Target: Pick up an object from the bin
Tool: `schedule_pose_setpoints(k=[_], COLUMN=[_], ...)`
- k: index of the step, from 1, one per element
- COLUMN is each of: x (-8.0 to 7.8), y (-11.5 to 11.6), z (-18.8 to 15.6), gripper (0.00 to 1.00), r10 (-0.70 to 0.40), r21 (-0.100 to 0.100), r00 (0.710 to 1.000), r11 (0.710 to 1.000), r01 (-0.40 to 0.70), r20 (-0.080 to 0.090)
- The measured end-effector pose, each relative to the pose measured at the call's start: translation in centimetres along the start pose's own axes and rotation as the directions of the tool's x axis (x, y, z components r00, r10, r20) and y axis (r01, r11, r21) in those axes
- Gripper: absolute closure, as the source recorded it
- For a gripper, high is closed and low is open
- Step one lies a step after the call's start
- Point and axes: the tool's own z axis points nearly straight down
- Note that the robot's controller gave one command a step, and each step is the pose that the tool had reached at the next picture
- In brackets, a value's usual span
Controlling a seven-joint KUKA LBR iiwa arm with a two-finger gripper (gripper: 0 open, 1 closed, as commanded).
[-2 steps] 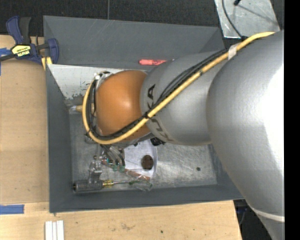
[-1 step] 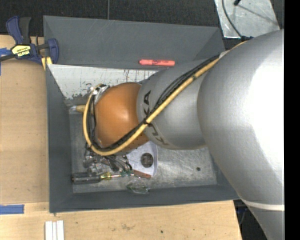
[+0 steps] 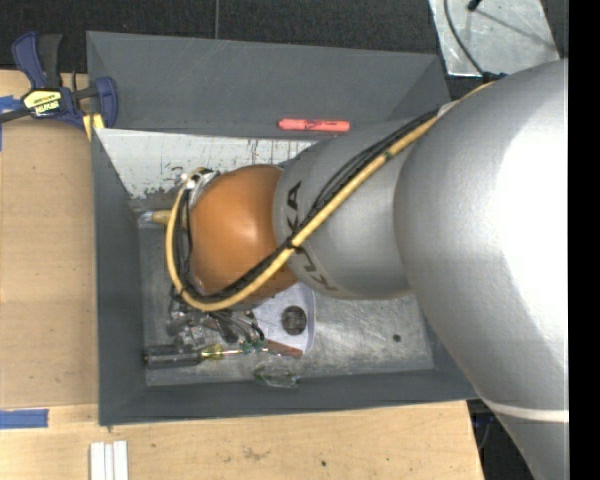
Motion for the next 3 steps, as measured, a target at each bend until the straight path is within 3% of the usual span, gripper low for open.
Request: schedule_pose_setpoints(k=[1, 2, 3], x=[0.2, 1.0, 1.8], y=[-1.2, -3.8, -4.0], z=[0.4, 0.9, -3.1], gripper=[1.00, 1.00, 1.00], r10=[0.183, 0.337, 0.130], r21=[-0.007, -0.001, 0.004], r00=[0.983, 0.941, 0.991], r11=[0.983, 0.941, 0.992], r01=[-0.183, -0.337, -0.130], r20=[0.008, -0.007, -0.026])
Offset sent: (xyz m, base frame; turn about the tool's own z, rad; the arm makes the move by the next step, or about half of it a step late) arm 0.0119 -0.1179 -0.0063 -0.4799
